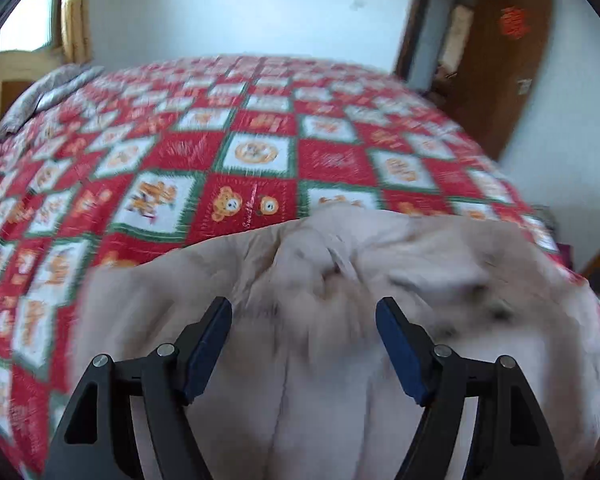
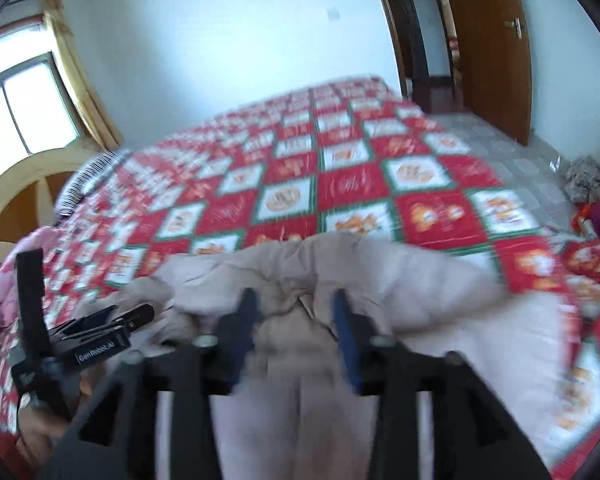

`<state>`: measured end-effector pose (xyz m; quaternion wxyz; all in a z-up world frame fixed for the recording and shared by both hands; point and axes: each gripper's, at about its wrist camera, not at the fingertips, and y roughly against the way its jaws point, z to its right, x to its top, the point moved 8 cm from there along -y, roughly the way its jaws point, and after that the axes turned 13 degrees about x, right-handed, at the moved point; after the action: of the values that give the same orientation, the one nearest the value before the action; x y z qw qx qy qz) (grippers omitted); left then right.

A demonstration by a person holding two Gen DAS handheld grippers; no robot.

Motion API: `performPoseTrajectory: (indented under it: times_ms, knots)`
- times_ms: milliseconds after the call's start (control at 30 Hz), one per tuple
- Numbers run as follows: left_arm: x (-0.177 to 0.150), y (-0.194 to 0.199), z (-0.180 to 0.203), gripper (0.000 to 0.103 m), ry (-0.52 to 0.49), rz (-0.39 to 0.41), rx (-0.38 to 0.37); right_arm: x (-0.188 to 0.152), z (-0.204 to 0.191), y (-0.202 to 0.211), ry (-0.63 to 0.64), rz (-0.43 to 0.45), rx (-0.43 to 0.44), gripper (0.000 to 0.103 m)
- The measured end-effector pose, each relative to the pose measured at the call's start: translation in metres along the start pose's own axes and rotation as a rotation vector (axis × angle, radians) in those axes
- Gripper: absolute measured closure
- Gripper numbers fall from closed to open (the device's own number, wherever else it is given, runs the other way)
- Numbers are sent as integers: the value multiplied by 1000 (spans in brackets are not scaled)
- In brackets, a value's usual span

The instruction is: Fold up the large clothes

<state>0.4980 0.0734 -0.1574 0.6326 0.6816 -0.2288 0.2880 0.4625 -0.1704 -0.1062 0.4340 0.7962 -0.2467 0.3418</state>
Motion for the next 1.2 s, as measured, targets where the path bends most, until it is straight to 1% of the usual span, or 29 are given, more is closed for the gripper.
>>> performPoseTrajectory:
  times_ms: [33,100,133,167,200,233,267,333,367,433,500,600,667,733,800,867,900,1000,1033,1100,1200]
  knots:
    - [-6,18,-6,28,-17,25,-7,-5,-6,26,28,3,23,56]
    - [-26,58,-20,28,-48,68,-32,-17,-11,68,64,-5,31,56]
    - [-41,78,-28,28,-59,80,-57,-26,-12,91,79,0,27,56]
    - [-51,90,-33,28,-66,83,-77,-38,-12,114,89,1,23,55]
    - [-71,108,-41,28,-77,86,-106,-47,-12,130,91,-5,21,52]
    - [-85,119,-47,28,-87,87,-118,-57,-10,145,88,-12,15,50]
    - [-97,127,-54,28,-95,87,-120,-73,-7,167,79,-21,-4,49]
    - [-130,148,-68,27,-113,83,-116,-93,0,190,62,-26,-31,49]
    - [-141,154,-72,28,-117,82,-114,-104,4,204,46,-27,-42,49]
    - [-167,170,-83,28,-109,88,-105,-126,14,226,-2,-33,-67,48]
    - [-191,181,-92,27,-84,79,-115,-150,24,242,-62,-50,-77,47]
    - [-220,186,-102,27,-60,55,-124,-186,30,249,-129,-90,-55,47]
    - [-234,187,-108,27,-40,31,-119,-214,28,244,-172,-142,-23,47]
    - [-248,188,-116,27,0,2,-132,-236,20,237,-179,-191,16,47]
    - [-259,191,-124,27,39,-21,-158,-251,10,231,-153,-227,30,47]
    - [-271,195,-129,27,62,-39,-180,-260,3,224,-100,-246,5,47]
    - [-276,197,-131,27,66,-43,-187,-261,0,225,-76,-236,-6,47]
    - [-284,200,-133,27,48,-62,-163,-265,-6,224,-47,-240,-15,47]
    - [-288,201,-133,28,32,-68,-157,-266,-10,223,-51,-249,4,45]
    - [-296,205,-132,27,6,-73,-157,-275,-16,227,-58,-276,46,46]
    - [-304,207,-134,27,4,-85,-198,-294,-22,233,-51,-319,74,49]
